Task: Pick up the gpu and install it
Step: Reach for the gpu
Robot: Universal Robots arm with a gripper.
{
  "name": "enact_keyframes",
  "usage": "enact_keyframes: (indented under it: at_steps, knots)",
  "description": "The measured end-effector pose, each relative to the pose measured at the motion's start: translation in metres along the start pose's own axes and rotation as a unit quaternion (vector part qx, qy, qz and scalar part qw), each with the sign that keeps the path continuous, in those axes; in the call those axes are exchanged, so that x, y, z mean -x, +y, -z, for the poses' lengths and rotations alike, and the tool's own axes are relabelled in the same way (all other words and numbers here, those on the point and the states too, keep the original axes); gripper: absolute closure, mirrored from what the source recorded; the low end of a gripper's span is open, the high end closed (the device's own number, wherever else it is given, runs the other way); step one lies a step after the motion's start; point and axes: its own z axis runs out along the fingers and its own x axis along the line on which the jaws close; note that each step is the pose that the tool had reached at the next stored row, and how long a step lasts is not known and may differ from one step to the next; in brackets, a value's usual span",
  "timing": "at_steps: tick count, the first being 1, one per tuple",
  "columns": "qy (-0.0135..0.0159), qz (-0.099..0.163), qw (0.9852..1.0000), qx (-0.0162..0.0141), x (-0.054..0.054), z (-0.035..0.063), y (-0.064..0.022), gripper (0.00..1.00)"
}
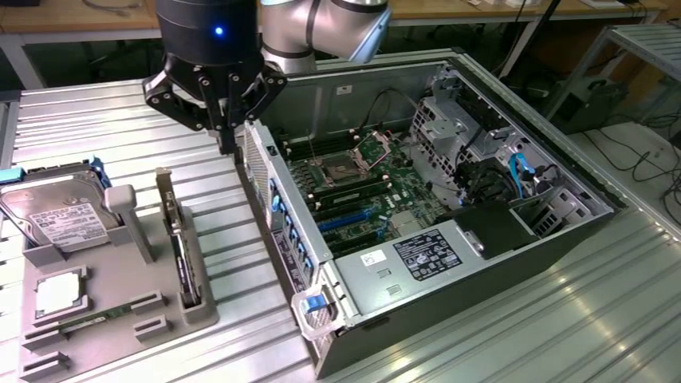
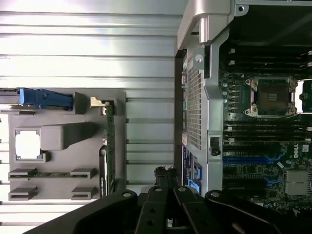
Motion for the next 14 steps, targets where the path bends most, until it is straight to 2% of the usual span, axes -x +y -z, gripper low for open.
enact_keyframes:
  at_steps: [14]
  knots:
    - [0.0003,0.005,1.0,0.0002,-0.036,-0.0002,-0.007,0.89]
